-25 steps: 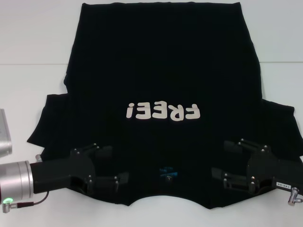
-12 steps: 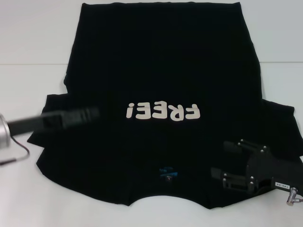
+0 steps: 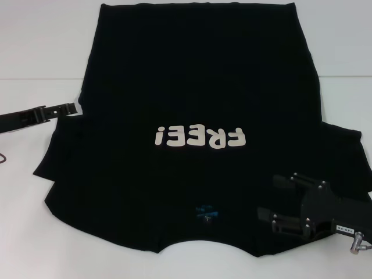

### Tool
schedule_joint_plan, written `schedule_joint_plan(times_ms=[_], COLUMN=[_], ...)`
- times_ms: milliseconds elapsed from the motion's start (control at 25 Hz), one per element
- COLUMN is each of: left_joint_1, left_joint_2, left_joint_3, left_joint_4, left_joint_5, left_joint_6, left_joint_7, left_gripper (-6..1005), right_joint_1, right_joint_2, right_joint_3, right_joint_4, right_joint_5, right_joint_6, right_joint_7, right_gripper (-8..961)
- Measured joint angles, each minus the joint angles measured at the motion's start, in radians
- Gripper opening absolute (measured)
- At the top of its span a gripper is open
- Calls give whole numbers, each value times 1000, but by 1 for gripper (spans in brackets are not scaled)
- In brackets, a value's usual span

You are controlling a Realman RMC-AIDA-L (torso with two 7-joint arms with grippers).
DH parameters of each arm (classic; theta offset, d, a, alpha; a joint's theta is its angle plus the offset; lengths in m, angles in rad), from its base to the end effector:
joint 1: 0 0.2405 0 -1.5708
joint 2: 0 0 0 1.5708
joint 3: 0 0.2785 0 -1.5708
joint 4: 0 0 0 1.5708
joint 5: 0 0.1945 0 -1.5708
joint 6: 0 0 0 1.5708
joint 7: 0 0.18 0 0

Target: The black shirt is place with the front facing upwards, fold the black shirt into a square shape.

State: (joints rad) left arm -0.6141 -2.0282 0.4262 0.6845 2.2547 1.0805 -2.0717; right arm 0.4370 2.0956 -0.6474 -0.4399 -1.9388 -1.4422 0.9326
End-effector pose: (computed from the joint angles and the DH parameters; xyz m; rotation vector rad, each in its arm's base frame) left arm -0.3354 0.4236 0.0290 -1.9197 -1.4200 -0.5576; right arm 0.2960 0.3079 -0.0745 -2.6121 0.4331 0.6666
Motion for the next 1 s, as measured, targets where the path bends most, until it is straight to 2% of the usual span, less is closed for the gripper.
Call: schedule_joint_plan(times_ms=[360,600,840,1000], left_joint_1=[0,8,9,9], left_joint_2=[-13,-21,-40,-41], left_joint_3=[97,115,131,139], left_joint_4=[-39,-46,-58,-68], left_joint_5=[2,3,3,3], left_joint_6=[-188,-215,-241,-243], left_joint_7=[8,22,58,59], left_gripper=[948,948,947,947], right_joint_1=[2,4,5,4], right_joint_2=[0,0,0,0], right_joint_3=[-3,-3,-4,-4], right_joint_4=[1,1,1,1], right_joint_5=[0,0,0,0], right_joint_6=[0,0,1,1], right_joint_7=[14,14,14,15], right_gripper=[857,856,856,856])
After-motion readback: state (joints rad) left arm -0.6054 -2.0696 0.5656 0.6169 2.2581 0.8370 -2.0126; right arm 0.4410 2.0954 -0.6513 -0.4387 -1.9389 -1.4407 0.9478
